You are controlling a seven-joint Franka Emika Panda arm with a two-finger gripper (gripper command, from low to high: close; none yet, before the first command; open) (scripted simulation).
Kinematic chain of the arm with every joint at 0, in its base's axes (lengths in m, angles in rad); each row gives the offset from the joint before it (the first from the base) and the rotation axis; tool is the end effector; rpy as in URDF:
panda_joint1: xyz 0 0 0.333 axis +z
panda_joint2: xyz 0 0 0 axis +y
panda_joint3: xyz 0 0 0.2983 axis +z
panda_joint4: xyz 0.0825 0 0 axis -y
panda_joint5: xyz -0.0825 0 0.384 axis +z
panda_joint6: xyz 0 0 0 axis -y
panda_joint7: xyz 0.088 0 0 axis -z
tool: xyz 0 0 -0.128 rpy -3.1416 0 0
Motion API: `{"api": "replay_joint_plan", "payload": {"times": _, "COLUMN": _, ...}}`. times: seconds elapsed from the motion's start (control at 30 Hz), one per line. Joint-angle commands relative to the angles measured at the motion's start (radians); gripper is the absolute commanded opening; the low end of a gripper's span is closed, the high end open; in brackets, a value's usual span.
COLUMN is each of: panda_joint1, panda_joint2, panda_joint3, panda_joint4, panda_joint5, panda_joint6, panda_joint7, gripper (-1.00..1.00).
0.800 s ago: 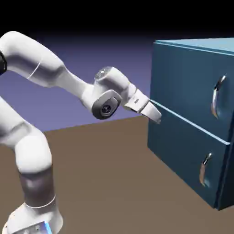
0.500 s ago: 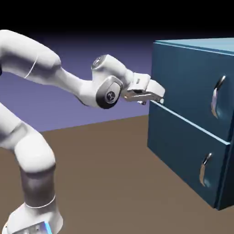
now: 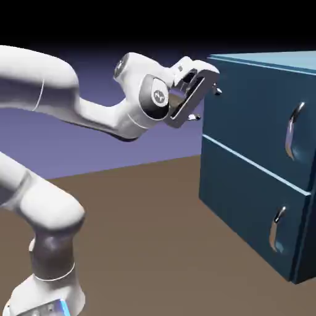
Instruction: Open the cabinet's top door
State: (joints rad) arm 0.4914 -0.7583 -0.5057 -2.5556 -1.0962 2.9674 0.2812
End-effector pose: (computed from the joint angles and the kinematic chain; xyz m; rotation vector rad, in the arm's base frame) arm 0.4088 0.0195 0.5764 2.3389 0.7051 1.5806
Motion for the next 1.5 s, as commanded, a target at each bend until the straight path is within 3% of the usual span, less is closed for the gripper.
{"api": "replay_joint_plan", "payload": {"times": 0.0, "panda_joint1": 0.019, "panda_joint2": -0.007, "panda_joint3": -0.020, "panda_joint4": 0.010, "panda_joint5": -0.044, "panda_joint6": -0.003, "panda_joint7": -0.018, "gripper": 0.00}}
{"api": "replay_joint_plan", "payload": {"times": 1.33, "panda_joint1": 0.780, "panda_joint2": -0.306, "panda_joint3": -0.823, "panda_joint4": 0.414, "panda_joint5": -1.783, "panda_joint6": -0.113, "panda_joint7": -0.748, "gripper": 0.00}}
{"api": "replay_joint_plan", "payload": {"times": 1.47, "panda_joint1": 0.860, "panda_joint2": -0.302, "panda_joint3": -0.868, "panda_joint4": 0.483, "panda_joint5": -1.801, "panda_joint6": -0.112, "panda_joint7": -0.760, "gripper": 0.00}}
